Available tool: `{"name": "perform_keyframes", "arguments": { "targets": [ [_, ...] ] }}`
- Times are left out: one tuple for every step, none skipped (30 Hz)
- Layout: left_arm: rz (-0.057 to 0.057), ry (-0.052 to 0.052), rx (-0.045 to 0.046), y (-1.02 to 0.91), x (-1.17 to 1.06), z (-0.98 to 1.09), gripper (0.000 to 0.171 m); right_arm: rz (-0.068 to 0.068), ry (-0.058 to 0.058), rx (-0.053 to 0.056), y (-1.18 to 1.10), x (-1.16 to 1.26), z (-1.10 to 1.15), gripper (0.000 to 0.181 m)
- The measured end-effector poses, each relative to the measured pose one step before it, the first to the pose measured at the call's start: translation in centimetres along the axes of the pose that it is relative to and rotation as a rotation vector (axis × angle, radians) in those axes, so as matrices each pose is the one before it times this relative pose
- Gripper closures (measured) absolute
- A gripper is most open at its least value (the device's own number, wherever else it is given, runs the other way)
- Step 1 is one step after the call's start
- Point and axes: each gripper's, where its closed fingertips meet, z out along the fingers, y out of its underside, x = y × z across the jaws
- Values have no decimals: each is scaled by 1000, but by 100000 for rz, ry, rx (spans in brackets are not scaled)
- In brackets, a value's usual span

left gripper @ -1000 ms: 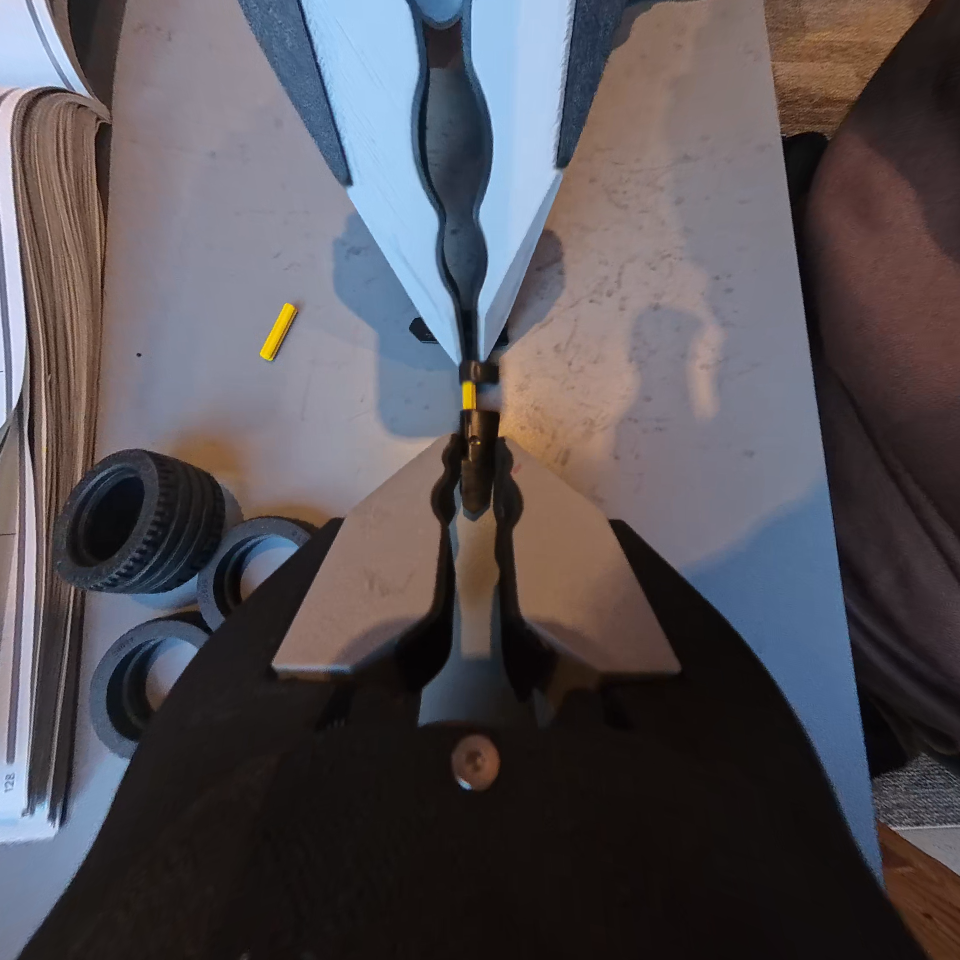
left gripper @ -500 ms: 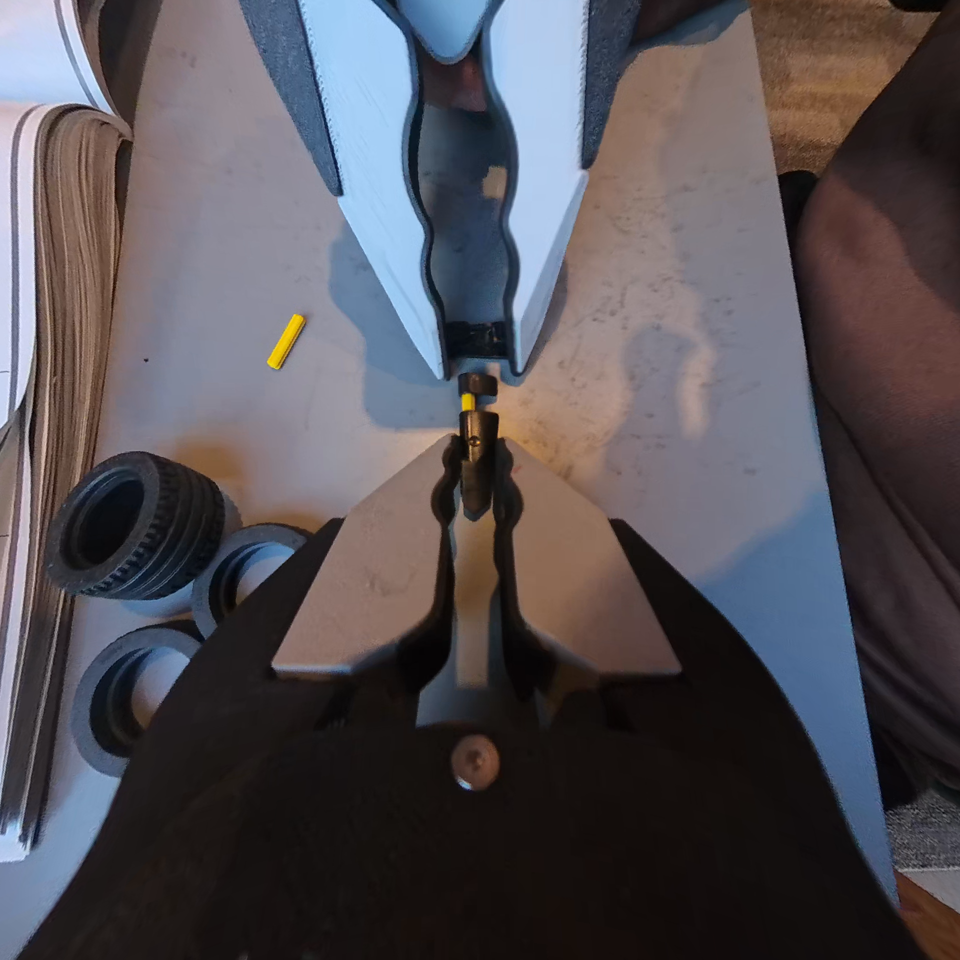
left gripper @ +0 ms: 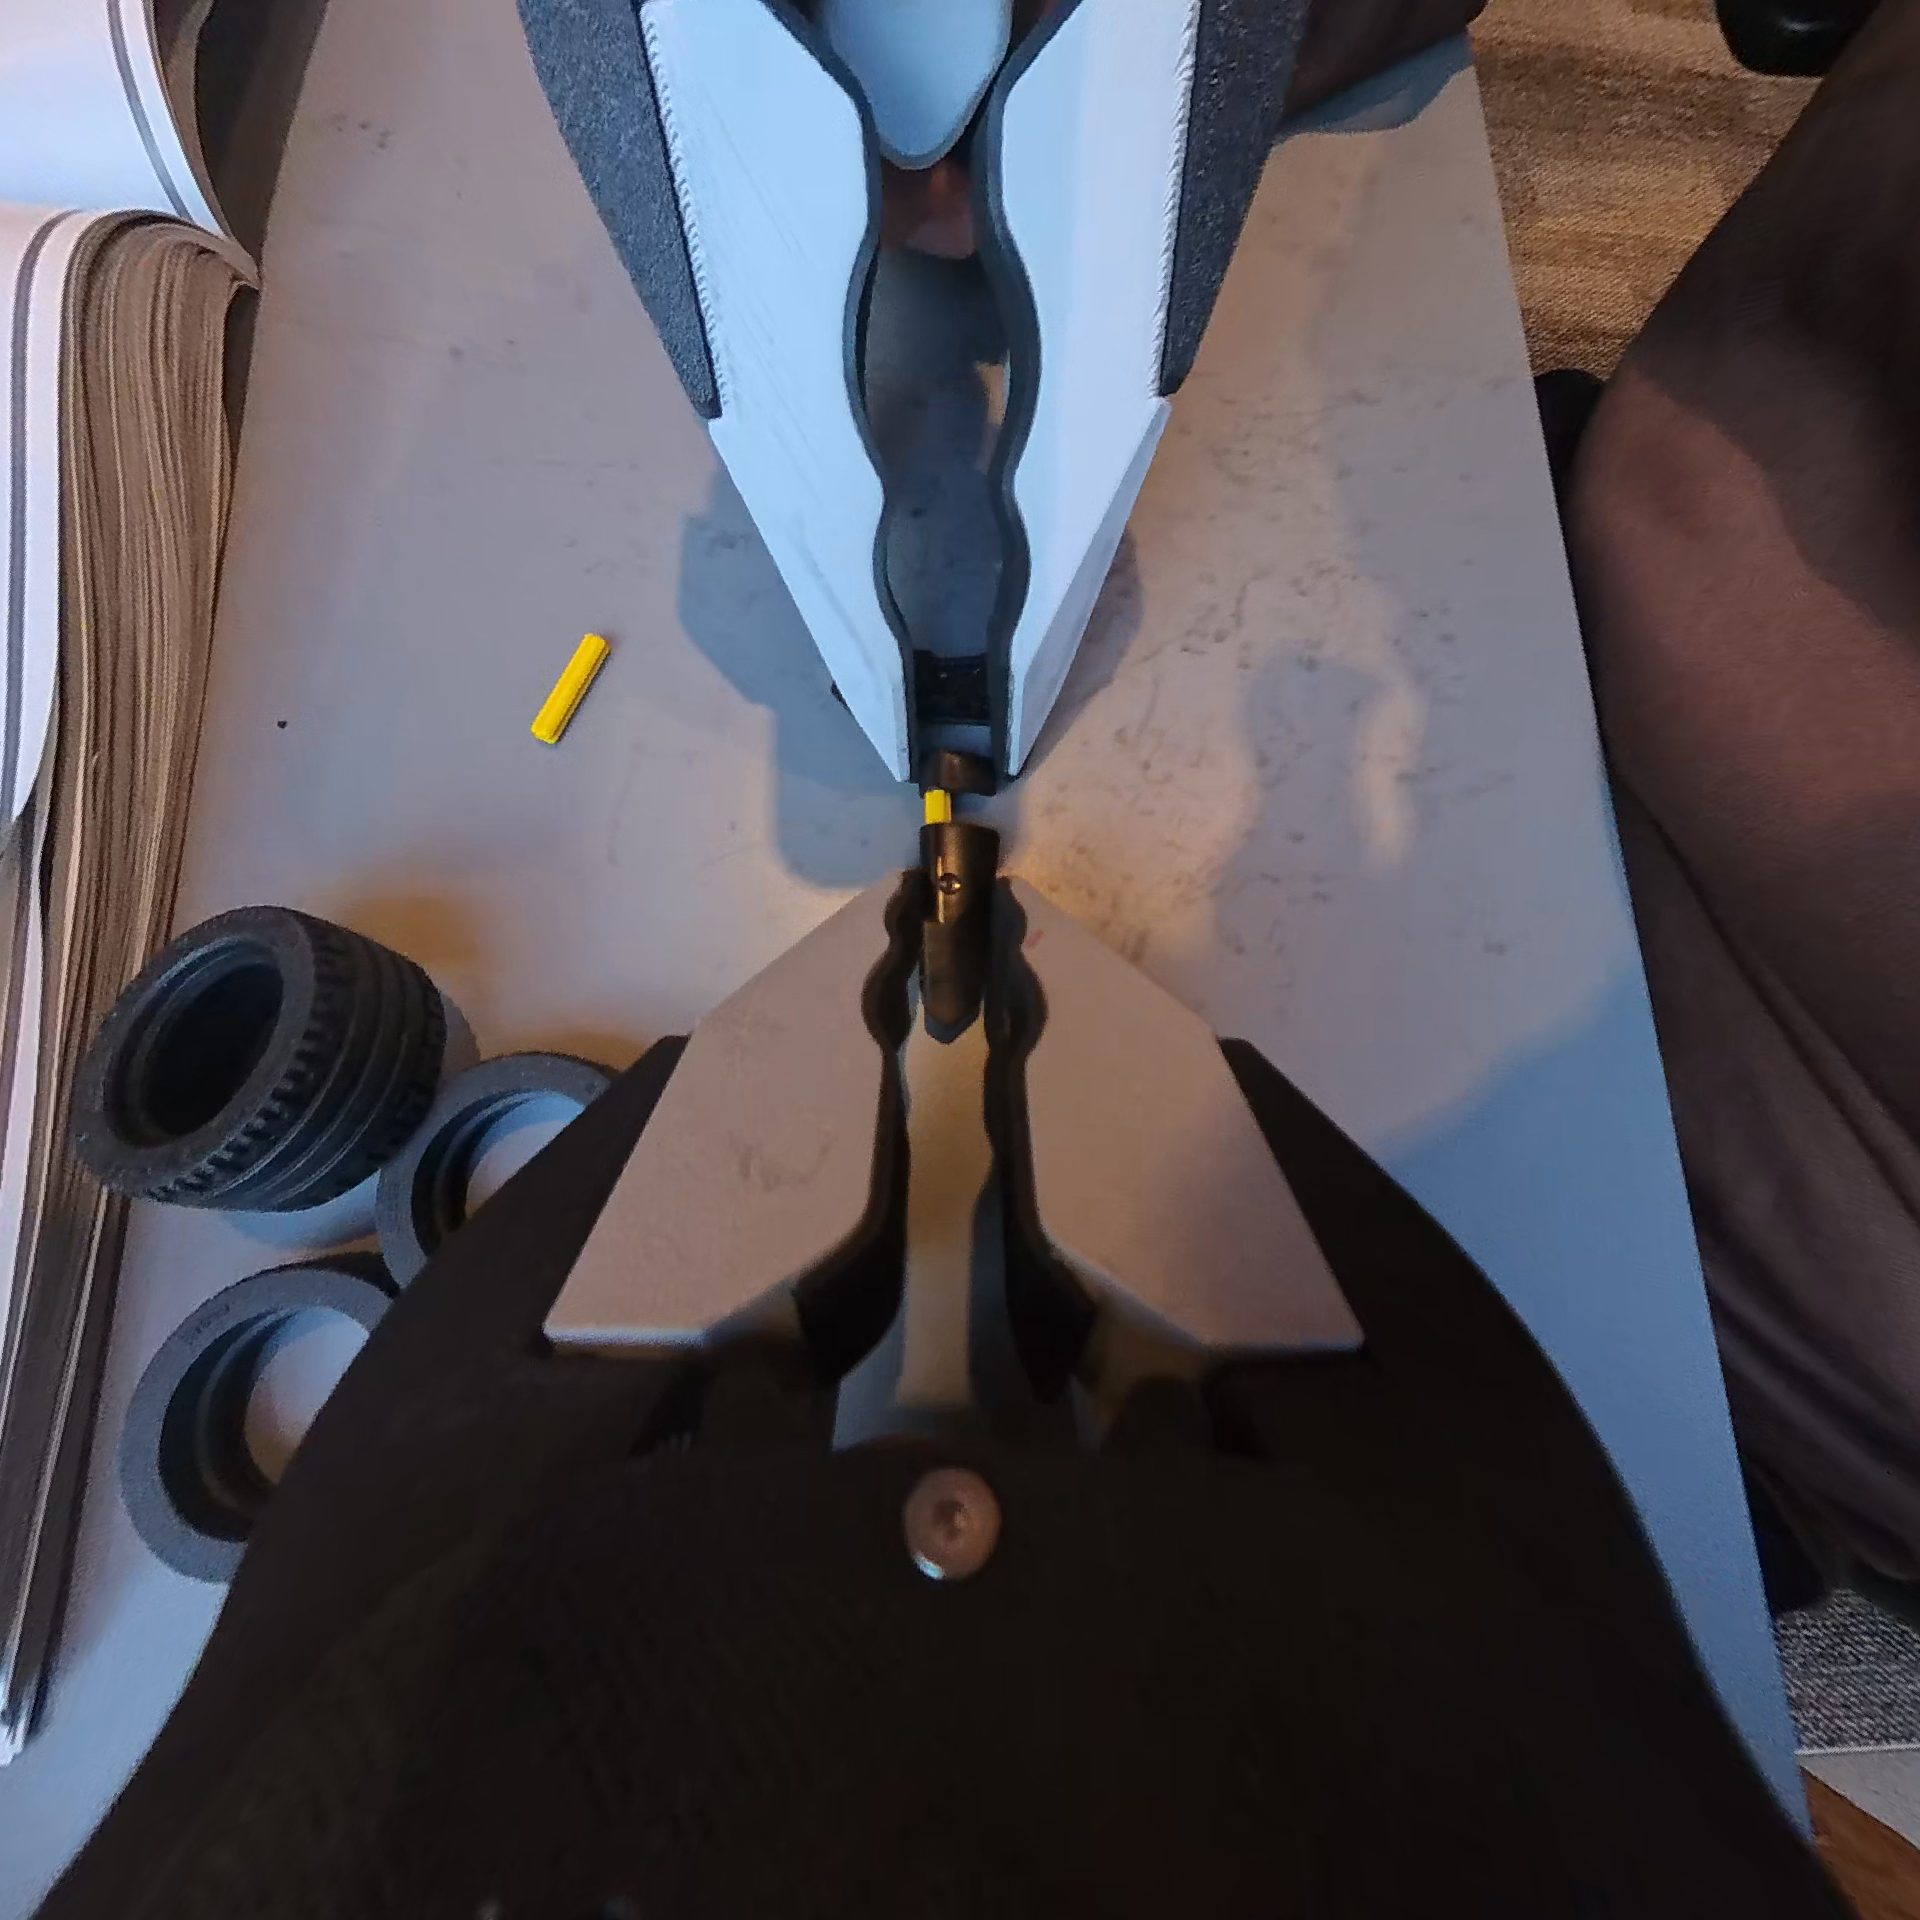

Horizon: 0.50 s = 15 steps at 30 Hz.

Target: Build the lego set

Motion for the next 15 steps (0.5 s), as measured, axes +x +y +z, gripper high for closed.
{"name": "perform_keyframes", "arguments": {
  "targets": [
    [-51, -121, -164, 1, -8, 11, 162, 545, -528, 19, -43, 4, 33, 169],
    [72, -61, -153, -8, 2, 6, 162, 301, -438, 39, -55, -8, 61, 169],
    [-94, 2, -142, -15, 1, 11, 162, 74, -140, 91, -114, 12, 122, 169],
    [-226, -156, 92, -55, -18, 62, 162, -303, 2, -225, -159, -32, 157, 169],
    [-142, -144, 238, -114, 16, 143, 162, -498, -174, -618, -79, -19, 86, 169],
    [-108, -104, -735, -25, -3, 7, 162, 250, -437, 46, 10, 34, 4, 169],
    [520, -49, 17, 3, -12, -1, 162, 1162, -875, 626, 10, -2, -7, 169],
    [-714, 340, 265, 11, 11, 5, 162, 650, -411, 285, 5, -7, -10, 169],
    [-299, -34, 144, 10, -10, -8, 162, -432, 393, -49, -6, 13, 4, 168],
    [1073, -820, -234, 8, -9, -17, 162, -726, 608, 52, -6, 5, 4, 168],
    [1461, -976, -517, 13, -15, -4, 162, -350, 305, 82, -12, 7, -2, 168],
    [534, -613, -315, -9, 0, 9, 162, -34, -192, 69, -4, -14, -16, 168],
    [-228, -44, -116, -19, 4, 12, 162, 279, -606, 105, -3, -22, -14, 168],
    [-213, 295, 96, -10, 17, 1, 162, 456, -627, 297, -20, -7, -30, 168],
    [-262, 352, 431, -5, 5, 0, 162, 259, -378, 720, -71, 12, -65, 168]
  ]
}}
